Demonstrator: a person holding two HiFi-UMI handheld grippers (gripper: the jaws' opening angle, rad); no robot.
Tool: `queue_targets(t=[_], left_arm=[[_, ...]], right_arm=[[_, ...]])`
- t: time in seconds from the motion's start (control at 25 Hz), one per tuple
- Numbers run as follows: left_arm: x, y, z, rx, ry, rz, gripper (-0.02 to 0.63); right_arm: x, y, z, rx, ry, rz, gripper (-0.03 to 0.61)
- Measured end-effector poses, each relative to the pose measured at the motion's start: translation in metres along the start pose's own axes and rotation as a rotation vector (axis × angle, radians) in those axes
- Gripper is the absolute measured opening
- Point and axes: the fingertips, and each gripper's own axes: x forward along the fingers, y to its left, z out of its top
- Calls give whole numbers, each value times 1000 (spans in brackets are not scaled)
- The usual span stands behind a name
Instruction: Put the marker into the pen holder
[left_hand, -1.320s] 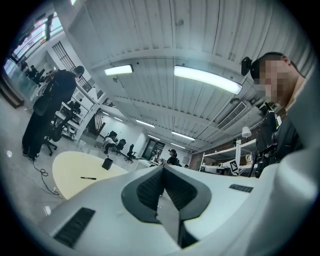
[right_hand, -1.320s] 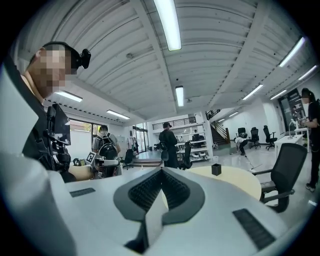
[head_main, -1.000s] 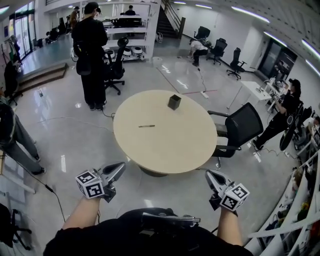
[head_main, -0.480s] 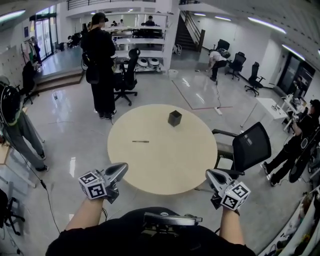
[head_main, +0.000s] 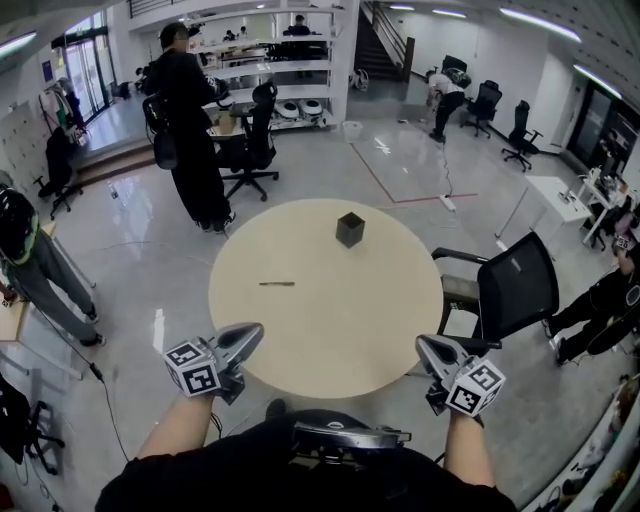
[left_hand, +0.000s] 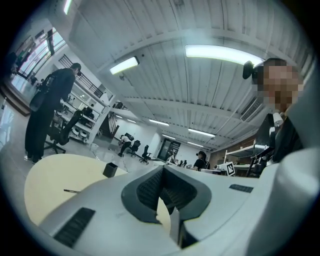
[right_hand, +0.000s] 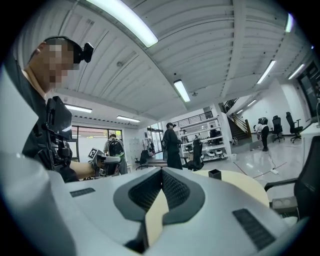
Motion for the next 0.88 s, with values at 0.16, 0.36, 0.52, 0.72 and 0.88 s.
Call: queue_targets(t=[0.16, 0.36, 0.52, 0.72, 0.88], left_arm=[[18, 40, 9, -20, 9, -29, -5], [45, 115, 38, -19, 28, -76, -5], [60, 172, 66, 7, 42, -114, -5], [76, 228, 76, -3, 71, -127, -5], [89, 244, 64, -17, 77, -94, -5]], right_arm=[[32, -15, 11, -16, 18, -39, 2], [94, -33, 36, -25, 6, -93, 2], [148, -47, 51, -29, 5, -136, 2], [203, -62, 50, -22, 18, -139, 2], [217, -83, 35, -6, 48, -111, 2]])
